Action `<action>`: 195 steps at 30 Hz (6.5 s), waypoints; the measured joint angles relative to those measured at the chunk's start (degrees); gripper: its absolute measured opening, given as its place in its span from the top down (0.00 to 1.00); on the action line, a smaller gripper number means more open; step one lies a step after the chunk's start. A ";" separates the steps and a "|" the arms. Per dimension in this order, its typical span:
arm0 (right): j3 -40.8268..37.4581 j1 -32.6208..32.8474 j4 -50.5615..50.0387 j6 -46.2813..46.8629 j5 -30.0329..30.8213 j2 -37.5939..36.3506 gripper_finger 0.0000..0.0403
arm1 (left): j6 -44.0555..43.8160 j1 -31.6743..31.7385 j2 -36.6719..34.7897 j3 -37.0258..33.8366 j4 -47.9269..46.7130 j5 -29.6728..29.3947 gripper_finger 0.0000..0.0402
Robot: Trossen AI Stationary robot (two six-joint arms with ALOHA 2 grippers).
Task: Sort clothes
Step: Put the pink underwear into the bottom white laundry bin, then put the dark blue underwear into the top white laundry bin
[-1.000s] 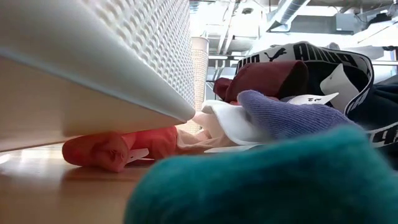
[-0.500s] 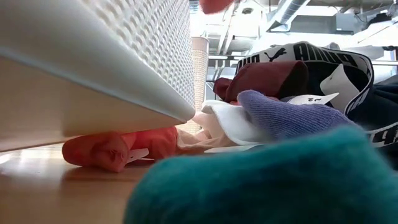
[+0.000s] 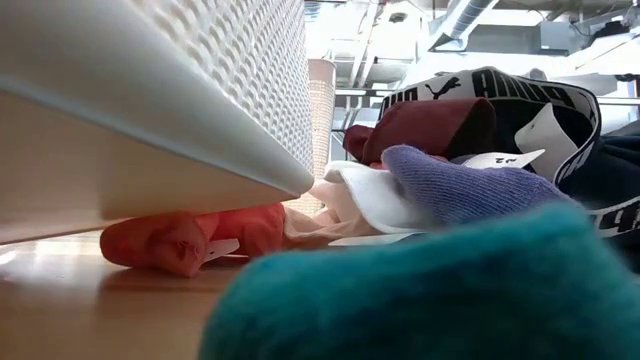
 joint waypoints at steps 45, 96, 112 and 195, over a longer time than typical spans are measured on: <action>-14.71 5.60 -13.48 22.81 0.07 0.00 0.82 | -35.11 -25.37 10.08 -1.69 -45.14 2.30 1.00; -46.27 1.90 10.09 30.93 0.03 0.44 0.82 | -18.48 -17.83 14.19 3.45 -39.61 -3.77 0.28; -36.00 4.54 2.93 21.79 1.76 0.44 0.99 | -3.43 -1.82 14.17 9.49 -33.38 0.47 0.28; 8.32 3.13 -33.34 18.86 22.45 0.40 0.60 | 6.51 30.50 17.38 25.20 -24.86 12.38 1.00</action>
